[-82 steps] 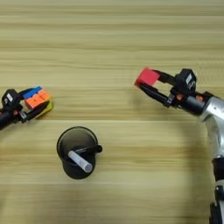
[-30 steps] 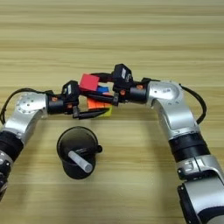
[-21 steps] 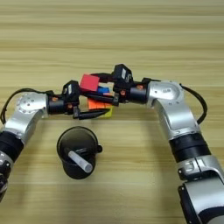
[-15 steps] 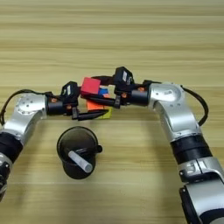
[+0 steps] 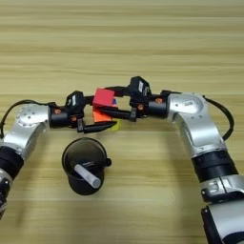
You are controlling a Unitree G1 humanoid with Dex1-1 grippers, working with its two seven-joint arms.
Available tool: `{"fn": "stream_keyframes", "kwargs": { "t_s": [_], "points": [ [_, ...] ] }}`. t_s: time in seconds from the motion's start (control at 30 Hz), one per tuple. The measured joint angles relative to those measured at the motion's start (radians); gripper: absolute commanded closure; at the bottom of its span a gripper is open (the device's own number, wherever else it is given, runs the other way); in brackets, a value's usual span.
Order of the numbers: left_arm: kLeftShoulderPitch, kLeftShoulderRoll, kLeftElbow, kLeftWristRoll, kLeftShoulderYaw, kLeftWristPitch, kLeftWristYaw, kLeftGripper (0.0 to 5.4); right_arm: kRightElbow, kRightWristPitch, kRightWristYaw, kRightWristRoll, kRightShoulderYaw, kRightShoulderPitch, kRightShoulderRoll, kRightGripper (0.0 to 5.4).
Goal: Move the objects on the table
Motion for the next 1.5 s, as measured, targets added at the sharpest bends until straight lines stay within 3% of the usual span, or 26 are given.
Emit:
{"fn": "stream_keyframes", "kwargs": {
  "t_s": [0.8,1.5],
  "points": [
    [0.015,0.008,0.003,-0.005,0.024,0.043,-0.026,2.11,0.069,-0.032,0.003,-0.006,0.001,0.0,0.0,3.15],
    [-0.006,-0.01,0.175,0.001,0.057,0.016,-0.016,2.11,0.154,-0.047,0.003,-0.048,0.033,-0.003,0.041,3.15]
  ]
}}
